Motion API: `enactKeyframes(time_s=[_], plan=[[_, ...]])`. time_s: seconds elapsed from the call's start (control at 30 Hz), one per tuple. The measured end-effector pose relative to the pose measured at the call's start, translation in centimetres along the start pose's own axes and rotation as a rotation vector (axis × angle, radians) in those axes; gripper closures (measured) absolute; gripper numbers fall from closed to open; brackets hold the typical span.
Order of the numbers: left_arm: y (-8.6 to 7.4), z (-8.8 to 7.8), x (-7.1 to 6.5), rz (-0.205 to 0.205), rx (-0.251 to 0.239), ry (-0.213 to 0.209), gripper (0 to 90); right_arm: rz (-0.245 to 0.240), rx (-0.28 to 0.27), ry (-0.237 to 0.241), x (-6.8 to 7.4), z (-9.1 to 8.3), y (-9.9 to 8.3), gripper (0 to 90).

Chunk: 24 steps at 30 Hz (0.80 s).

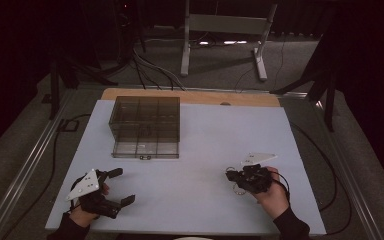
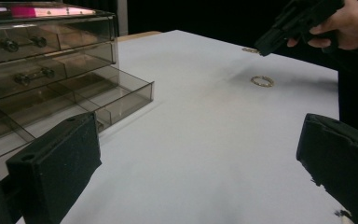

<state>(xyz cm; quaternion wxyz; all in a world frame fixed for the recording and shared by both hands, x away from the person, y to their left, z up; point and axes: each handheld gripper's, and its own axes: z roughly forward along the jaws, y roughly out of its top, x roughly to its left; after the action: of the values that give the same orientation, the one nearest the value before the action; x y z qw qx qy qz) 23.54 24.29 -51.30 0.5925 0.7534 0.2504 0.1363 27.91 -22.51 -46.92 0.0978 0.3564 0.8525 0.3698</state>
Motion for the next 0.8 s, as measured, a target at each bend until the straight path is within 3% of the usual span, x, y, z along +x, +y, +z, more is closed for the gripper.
enactKeyframes(time_s=[0.8], plan=[[0.0, 0.0, -0.1, -0.002, 0.005, -0.006, 0.6, -0.078, -0.004, 0.057, 1.4, 2.7, 4.7, 85.5]])
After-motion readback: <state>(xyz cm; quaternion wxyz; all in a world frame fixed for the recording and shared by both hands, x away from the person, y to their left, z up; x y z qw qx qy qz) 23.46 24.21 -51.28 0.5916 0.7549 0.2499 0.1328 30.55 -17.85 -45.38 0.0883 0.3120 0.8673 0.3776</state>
